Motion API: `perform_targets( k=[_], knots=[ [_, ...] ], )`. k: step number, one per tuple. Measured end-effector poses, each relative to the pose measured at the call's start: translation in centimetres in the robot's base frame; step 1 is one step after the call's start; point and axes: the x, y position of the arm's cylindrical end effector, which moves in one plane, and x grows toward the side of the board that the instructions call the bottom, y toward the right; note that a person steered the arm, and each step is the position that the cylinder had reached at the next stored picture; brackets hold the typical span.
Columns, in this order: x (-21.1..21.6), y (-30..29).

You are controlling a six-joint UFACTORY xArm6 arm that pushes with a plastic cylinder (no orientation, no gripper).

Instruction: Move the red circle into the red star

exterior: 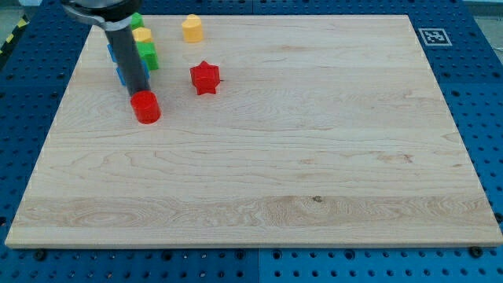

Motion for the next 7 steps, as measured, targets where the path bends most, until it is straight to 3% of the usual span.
perform_targets(
  k=[2, 3, 7],
  knots=[
    [4.9, -1.7],
    [4.9, -1.7],
    [4.3, 10.5]
  ],
)
